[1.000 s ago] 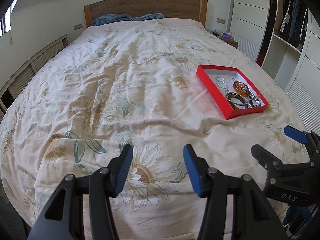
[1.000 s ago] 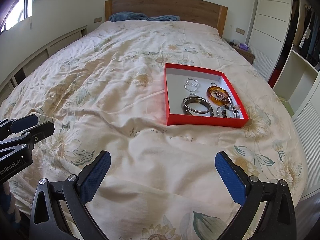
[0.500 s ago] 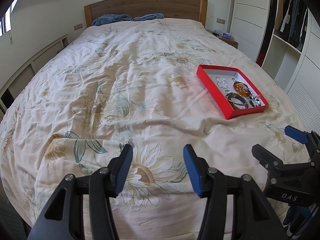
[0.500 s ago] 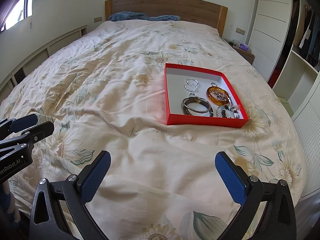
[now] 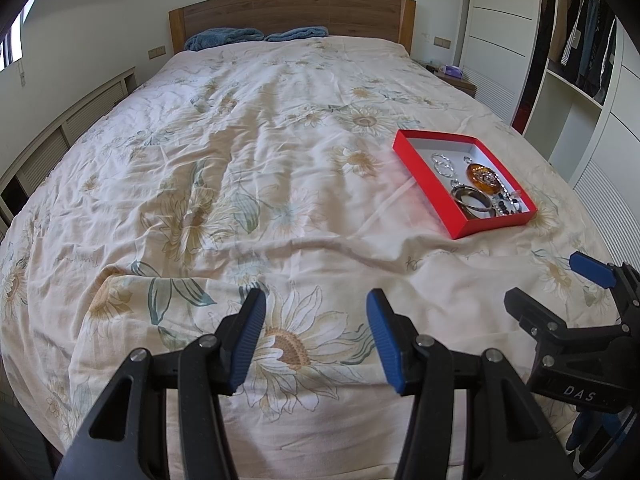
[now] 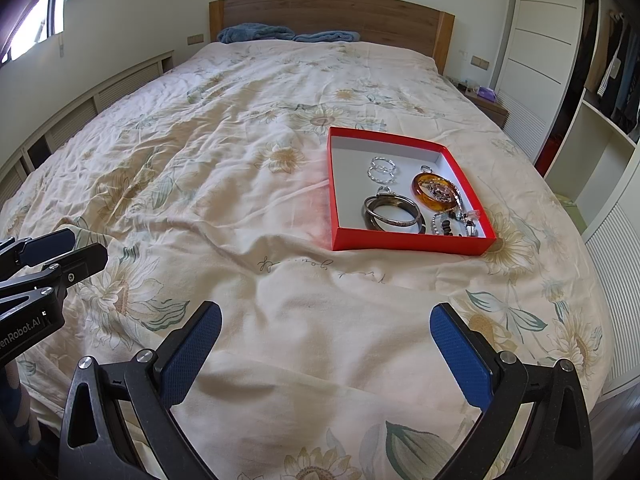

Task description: Organize jewelry

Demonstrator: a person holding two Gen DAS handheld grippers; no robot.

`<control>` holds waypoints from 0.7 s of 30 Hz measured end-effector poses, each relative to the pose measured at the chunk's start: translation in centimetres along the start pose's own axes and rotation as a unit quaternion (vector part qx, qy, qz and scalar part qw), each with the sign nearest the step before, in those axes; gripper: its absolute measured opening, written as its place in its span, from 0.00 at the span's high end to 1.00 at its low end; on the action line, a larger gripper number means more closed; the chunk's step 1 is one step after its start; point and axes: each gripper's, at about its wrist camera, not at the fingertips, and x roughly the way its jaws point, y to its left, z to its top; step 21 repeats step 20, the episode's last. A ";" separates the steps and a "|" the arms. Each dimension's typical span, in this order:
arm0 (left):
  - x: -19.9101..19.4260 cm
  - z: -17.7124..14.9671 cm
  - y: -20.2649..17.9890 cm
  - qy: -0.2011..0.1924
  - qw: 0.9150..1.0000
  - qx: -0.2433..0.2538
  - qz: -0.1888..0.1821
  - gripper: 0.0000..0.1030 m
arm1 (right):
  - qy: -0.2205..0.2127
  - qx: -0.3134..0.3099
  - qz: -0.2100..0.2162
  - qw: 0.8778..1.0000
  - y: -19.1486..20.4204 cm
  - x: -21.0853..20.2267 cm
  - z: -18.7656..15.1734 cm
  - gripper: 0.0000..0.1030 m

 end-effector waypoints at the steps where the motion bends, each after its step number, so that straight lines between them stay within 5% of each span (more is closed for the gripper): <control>1: 0.0 0.0 0.0 0.000 1.000 0.000 0.000 0.51 | 0.000 0.000 0.000 1.000 0.0 0.0 0.0 0.01; 21: 0.2 -0.3 -0.5 0.001 1.000 0.002 -0.001 0.51 | -0.001 0.001 0.001 1.000 -0.2 -0.1 0.0 0.01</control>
